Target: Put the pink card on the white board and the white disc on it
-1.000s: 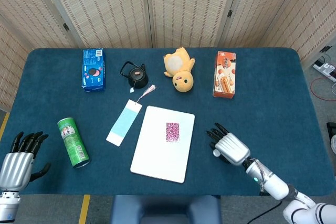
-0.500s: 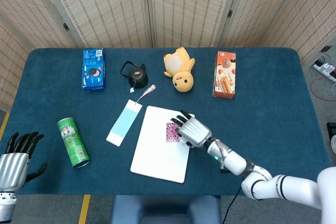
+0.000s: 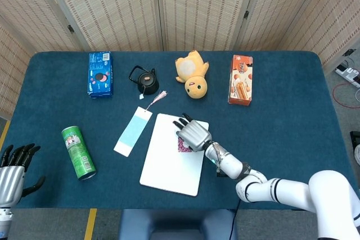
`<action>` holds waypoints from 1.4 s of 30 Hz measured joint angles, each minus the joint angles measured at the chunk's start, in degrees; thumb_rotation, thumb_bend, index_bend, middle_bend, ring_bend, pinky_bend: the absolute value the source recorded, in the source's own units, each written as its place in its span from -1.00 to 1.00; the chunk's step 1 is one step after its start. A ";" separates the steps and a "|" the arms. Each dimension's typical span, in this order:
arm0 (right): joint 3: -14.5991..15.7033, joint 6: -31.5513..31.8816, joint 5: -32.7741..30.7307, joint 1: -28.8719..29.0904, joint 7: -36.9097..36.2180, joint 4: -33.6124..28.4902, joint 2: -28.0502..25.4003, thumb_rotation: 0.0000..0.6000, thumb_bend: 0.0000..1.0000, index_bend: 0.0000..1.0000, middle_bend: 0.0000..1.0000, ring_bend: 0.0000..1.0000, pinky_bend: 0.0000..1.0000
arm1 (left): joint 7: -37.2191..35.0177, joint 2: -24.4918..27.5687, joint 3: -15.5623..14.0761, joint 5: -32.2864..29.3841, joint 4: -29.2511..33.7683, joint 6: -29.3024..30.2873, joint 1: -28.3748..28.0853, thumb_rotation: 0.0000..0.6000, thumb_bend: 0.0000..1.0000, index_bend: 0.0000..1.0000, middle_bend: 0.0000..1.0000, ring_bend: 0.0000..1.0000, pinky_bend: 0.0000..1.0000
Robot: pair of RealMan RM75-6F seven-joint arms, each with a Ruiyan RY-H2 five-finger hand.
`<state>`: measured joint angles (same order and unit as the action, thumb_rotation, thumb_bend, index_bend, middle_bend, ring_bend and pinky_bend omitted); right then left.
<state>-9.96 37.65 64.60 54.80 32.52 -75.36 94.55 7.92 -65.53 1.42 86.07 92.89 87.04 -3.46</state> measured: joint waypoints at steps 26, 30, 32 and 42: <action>4.62 21.62 3.89 -14.12 -6.63 -21.61 -25.06 0.94 -0.36 -0.83 -0.97 -0.86 -1.00 | 2.34 -0.14 1.59 -0.03 2.25 -1.67 -2.18 1.00 -0.41 -0.63 -0.66 -0.68 -1.00; 7.63 29.40 8.97 -21.08 -11.29 -23.88 -29.29 0.94 -0.36 -0.85 -0.97 -0.86 -1.00 | 3.10 -0.17 1.88 -0.14 3.08 -2.14 -2.74 1.00 -0.41 -0.63 -0.66 -0.68 -1.00; 8.85 32.17 11.11 -23.57 -13.23 -24.30 -30.27 0.95 -0.36 -0.87 -0.98 -0.87 -1.00 | 3.38 -0.29 1.99 -0.22 3.30 -2.23 -2.88 1.00 -0.41 -0.63 -0.66 -0.68 -1.00; 13.67 46.51 18.47 -36.82 -22.08 -22.06 -32.14 0.94 -0.36 -0.87 -0.98 -0.88 -1.00 | 5.39 -1.29 2.41 0.02 4.62 -1.23 -3.13 1.00 -0.41 -0.63 -0.66 -0.68 -1.00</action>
<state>3.70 84.16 83.07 17.97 10.43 -97.41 62.42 13.31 -66.81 3.83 86.09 97.51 85.81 -6.60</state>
